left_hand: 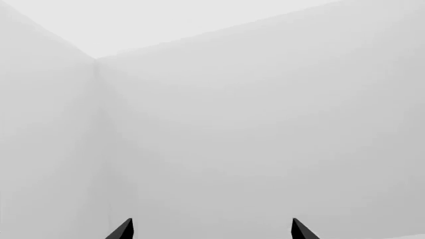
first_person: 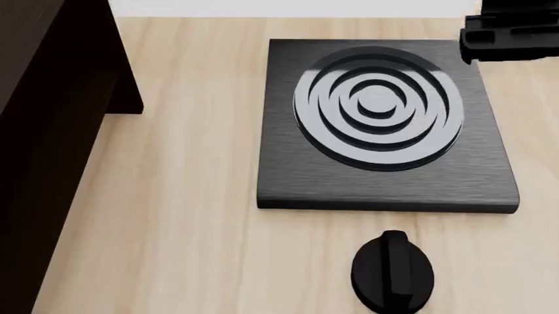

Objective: Put the frying pan under the cabinet shelf.

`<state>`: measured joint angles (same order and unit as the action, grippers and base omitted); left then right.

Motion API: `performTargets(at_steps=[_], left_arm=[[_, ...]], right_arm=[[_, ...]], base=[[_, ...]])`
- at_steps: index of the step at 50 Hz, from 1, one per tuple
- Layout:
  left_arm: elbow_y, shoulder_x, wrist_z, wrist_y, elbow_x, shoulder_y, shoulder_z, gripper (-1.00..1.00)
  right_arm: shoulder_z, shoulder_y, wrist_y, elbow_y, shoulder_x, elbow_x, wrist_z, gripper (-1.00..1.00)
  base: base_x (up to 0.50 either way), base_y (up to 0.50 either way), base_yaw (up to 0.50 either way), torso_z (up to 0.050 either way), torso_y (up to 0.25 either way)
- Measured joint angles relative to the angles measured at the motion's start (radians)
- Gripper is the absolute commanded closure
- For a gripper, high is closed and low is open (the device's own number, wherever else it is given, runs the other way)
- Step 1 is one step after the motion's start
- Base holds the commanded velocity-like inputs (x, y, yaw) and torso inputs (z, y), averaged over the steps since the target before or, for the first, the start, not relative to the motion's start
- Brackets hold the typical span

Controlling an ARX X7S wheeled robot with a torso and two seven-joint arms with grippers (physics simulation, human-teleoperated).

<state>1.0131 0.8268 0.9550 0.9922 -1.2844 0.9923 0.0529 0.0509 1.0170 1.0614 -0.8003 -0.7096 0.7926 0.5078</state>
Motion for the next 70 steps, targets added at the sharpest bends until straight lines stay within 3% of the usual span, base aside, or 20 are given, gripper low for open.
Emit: performTargets(at_steps=[23, 42, 58, 70], left_arm=[[-0.007, 0.027, 0.003, -0.021, -0.006, 0.041, -0.005, -1.0], [-0.016, 0.034, -0.014, -0.047, 0.025, 0.028, -0.008, -1.0], [-0.025, 0.033, -0.027, -0.069, 0.046, 0.018, -0.011, -1.0], [-0.025, 0.044, -0.029, -0.086, 0.044, 0.004, 0.0, -1.0]], right_arm=[[-0.147, 0.428, 0.082, 0.373, -0.059, -0.063, -0.112, -1.0], [-0.378, 0.738, 0.18, 0.734, -0.089, -0.144, -0.284, -1.0], [-0.62, 0.964, 0.37, 0.881, -0.162, -0.206, -0.418, -1.0], [-0.864, 1.144, 0.466, 0.985, -0.222, 0.008, -0.35, -1.0]], base=[[0.0, 0.0, 0.0, 0.0, 0.0], [0.0, 0.0, 0.0, 0.0, 0.0], [0.0, 0.0, 0.0, 0.0, 0.0], [0.0, 0.0, 0.0, 0.0, 0.0]])
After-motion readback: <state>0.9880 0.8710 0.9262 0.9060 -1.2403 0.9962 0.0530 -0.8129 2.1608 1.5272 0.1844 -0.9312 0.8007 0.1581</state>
